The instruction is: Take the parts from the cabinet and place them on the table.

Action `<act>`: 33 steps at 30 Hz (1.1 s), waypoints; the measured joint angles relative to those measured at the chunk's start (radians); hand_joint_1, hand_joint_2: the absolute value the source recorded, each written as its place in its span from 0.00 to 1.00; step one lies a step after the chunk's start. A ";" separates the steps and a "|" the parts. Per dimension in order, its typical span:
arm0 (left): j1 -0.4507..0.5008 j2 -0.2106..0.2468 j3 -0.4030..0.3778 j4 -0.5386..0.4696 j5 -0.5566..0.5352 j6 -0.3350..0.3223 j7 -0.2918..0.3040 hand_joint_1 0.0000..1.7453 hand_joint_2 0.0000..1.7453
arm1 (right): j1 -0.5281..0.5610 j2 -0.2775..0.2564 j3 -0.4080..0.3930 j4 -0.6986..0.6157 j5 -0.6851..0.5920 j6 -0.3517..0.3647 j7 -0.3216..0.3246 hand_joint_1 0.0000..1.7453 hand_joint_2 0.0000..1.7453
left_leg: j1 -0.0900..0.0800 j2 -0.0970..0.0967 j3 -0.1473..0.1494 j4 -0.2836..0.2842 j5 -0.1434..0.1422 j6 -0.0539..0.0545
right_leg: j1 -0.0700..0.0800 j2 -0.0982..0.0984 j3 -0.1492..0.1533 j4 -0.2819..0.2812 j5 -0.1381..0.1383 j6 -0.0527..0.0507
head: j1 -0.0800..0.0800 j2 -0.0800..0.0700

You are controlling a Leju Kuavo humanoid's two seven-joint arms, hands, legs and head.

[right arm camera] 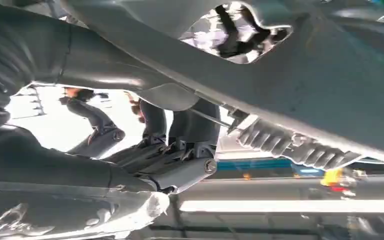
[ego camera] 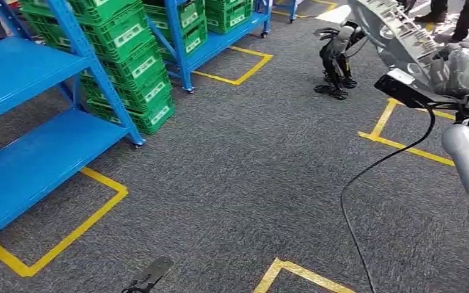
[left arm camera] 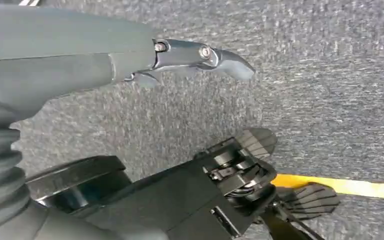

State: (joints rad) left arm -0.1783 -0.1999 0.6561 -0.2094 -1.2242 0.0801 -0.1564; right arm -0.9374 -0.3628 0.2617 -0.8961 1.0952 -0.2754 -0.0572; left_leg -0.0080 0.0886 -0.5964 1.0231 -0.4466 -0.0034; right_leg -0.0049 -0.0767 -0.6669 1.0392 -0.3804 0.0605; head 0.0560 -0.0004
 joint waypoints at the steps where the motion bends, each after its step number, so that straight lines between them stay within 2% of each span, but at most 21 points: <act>1: 0.001 0.000 0.000 0.000 0.000 0.000 0.000 0.00 1.00 | 0.001 0.000 -0.001 0.002 0.000 0.000 0.000 1.00 1.00 | -0.001 0.012 0.002 -0.004 0.001 -0.002 | 0.000 0.011 -0.005 0.001 0.000 -0.005 | 0.000 0.000; 3: 0.000 -0.001 0.000 0.000 0.000 0.000 0.000 0.00 1.00 | 0.001 -0.001 -0.002 0.006 0.000 0.000 0.000 1.00 1.00 | 0.001 0.037 0.005 -0.006 -0.004 -0.013 | 0.001 0.039 -0.010 -0.003 0.005 -0.019 | 0.000 0.000; 5: -0.001 -0.002 0.000 0.000 0.000 0.000 0.000 0.00 1.00 | 0.000 0.000 -0.003 0.006 0.000 -0.001 0.001 1.00 1.00 | 0.010 -0.051 -0.013 0.034 -0.039 -0.021 | -0.006 0.061 -0.010 -0.007 0.011 -0.031 | -0.001 0.000; 6: 0.000 -0.002 0.000 0.000 0.000 0.000 0.000 0.00 1.00 | 0.000 0.001 -0.003 0.006 0.000 -0.001 0.002 1.00 1.00 | 0.010 -0.075 -0.050 0.111 -0.082 -0.022 | -0.007 0.073 -0.011 -0.007 0.012 -0.036 | -0.005 0.000; 8: 0.005 -0.002 0.000 0.000 0.001 0.000 0.000 0.00 1.00 | 0.003 0.006 0.000 0.007 0.002 -0.001 0.002 1.00 1.00 | 0.009 -0.083 -0.138 0.279 -0.144 -0.023 | -0.005 0.106 -0.015 -0.007 0.013 -0.039 | -0.006 0.000; 9: 0.006 0.000 0.000 0.000 0.003 0.000 0.000 0.00 1.00 | 0.005 0.007 0.000 0.007 0.002 -0.001 0.002 1.00 1.00 | 0.009 -0.085 -0.161 0.311 -0.143 -0.022 | -0.005 0.120 -0.015 -0.007 0.013 -0.040 | -0.006 0.000; 12: 0.005 0.000 0.000 0.000 0.003 0.001 0.000 0.00 1.00 | 0.007 0.007 -0.002 0.009 0.004 -0.001 0.002 1.00 1.00 | 0.011 -0.098 -0.097 0.157 -0.025 -0.017 | -0.009 0.167 -0.014 -0.005 0.016 -0.036 | -0.006 0.000; 13: 0.005 0.000 0.000 0.000 0.003 0.001 0.000 0.00 1.00 | 0.006 0.007 -0.002 0.009 0.005 -0.001 0.002 1.00 1.00 | 0.015 -0.125 -0.054 0.069 0.016 -0.016 | -0.011 0.182 -0.015 -0.004 0.017 -0.033 | -0.006 0.000; 14: 0.004 0.000 0.000 0.000 0.005 0.001 0.000 0.00 1.00 | 0.002 0.009 -0.002 0.009 0.006 -0.001 0.002 1.00 1.00 | 0.021 -0.173 -0.031 0.021 0.016 -0.015 | -0.007 0.196 -0.021 0.000 0.018 -0.025 | -0.007 0.000; 16: 0.004 0.000 0.000 0.000 0.006 0.001 0.000 0.00 1.00 | -0.003 0.009 -0.003 0.010 0.007 -0.002 0.002 1.00 1.00 | 0.021 -0.158 -0.027 0.009 0.011 -0.014 | -0.014 0.219 -0.030 -0.004 0.025 -0.013 | -0.006 0.000; 18: 0.002 -0.001 0.000 0.000 0.006 0.002 0.000 0.00 1.00 | -0.002 0.006 -0.010 0.012 0.008 -0.002 0.002 1.00 1.00 | 0.019 -0.133 -0.024 0.005 0.016 0.002 | -0.018 0.245 -0.033 -0.017 0.035 0.004 | -0.010 0.000; 19: 0.000 -0.002 0.000 0.000 0.006 0.002 0.000 0.00 1.00 | 0.000 0.002 -0.011 0.012 0.008 -0.002 0.002 1.00 1.00 | 0.025 -0.118 -0.022 -0.003 0.022 0.010 | -0.018 0.223 -0.044 -0.011 0.031 0.005 | -0.011 0.000; 20: -0.001 -0.003 0.000 0.000 0.006 0.002 0.000 0.00 1.00 | -0.004 -0.002 -0.012 0.013 0.008 -0.002 0.002 1.00 1.00 | 0.022 -0.110 -0.021 -0.004 0.023 0.016 | -0.008 0.155 -0.057 0.023 0.005 0.006 | 0.004 0.000; 21: -0.001 -0.003 0.000 0.000 0.006 0.002 0.000 0.00 1.00 | -0.006 -0.001 -0.011 0.013 0.008 -0.002 0.002 1.00 1.00 | 0.019 -0.100 -0.021 -0.004 0.023 0.019 | -0.008 0.115 -0.087 0.089 -0.030 0.009 | 0.005 0.000; 24: 0.003 0.000 0.000 0.000 0.007 0.002 0.000 0.00 1.00 | -0.002 0.000 -0.010 0.018 0.008 -0.002 0.000 1.00 1.00 | 0.016 -0.061 -0.020 -0.004 0.020 0.021 | -0.013 0.083 -0.184 0.304 -0.113 0.015 | 0.005 0.000; 25: 0.003 0.000 0.000 0.000 0.007 0.002 0.000 0.00 1.00 | -0.002 0.000 -0.010 0.021 0.008 -0.002 0.000 1.00 1.00 | 0.016 -0.049 -0.019 -0.003 0.019 0.021 | -0.014 0.083 -0.179 0.298 -0.102 0.017 | 0.005 0.000; 27: 0.002 -0.001 0.000 0.000 0.008 0.002 0.000 0.00 1.00 | -0.002 0.000 -0.010 0.023 0.010 -0.002 -0.002 1.00 1.00 | 0.016 -0.025 -0.015 -0.003 0.014 0.015 | -0.016 0.068 -0.098 0.157 -0.032 0.019 | 0.005 0.000; 28: 0.002 -0.001 0.000 0.000 0.008 0.002 0.000 0.00 1.00 | -0.003 0.000 -0.010 0.023 0.010 -0.002 -0.002 1.00 1.00 | 0.016 -0.017 -0.011 -0.001 0.010 0.009 | -0.016 0.035 -0.042 0.064 0.002 0.021 | 0.005 0.000; 29: 0.002 0.000 0.001 0.000 0.009 0.002 0.000 0.00 1.00 | -0.004 0.000 -0.010 0.023 0.011 -0.003 -0.002 1.00 1.00 | 0.012 -0.009 -0.009 0.000 0.005 0.001 | -0.008 -0.014 -0.015 0.011 -0.007 0.027 | 0.005 0.000; 30: 0.001 0.002 0.001 -0.001 0.009 0.002 0.000 0.00 1.00 | -0.003 0.003 -0.010 0.023 0.011 -0.003 -0.002 1.00 1.00 | 0.005 -0.001 -0.009 0.007 0.000 -0.006 | -0.007 0.011 -0.006 0.003 0.001 0.006 | -0.001 0.000; 33: 0.002 0.000 0.001 -0.001 0.009 0.002 0.000 0.00 1.00 | -0.004 0.002 -0.011 0.023 0.014 -0.003 -0.001 1.00 1.00 | 0.006 0.031 -0.001 -0.003 -0.002 -0.013 | -0.003 0.047 -0.017 0.007 -0.001 -0.013 | 0.001 0.000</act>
State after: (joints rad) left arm -0.1768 -0.1995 0.6569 -0.2102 -1.2154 0.0820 -0.1564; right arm -0.9412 -0.3605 0.2502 -0.8728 1.1093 -0.2789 -0.0584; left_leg -0.0023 0.1196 -0.5972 1.0200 -0.4483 -0.0160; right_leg -0.0079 -0.0293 -0.6844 1.0464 -0.3816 0.0477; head 0.0572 -0.0004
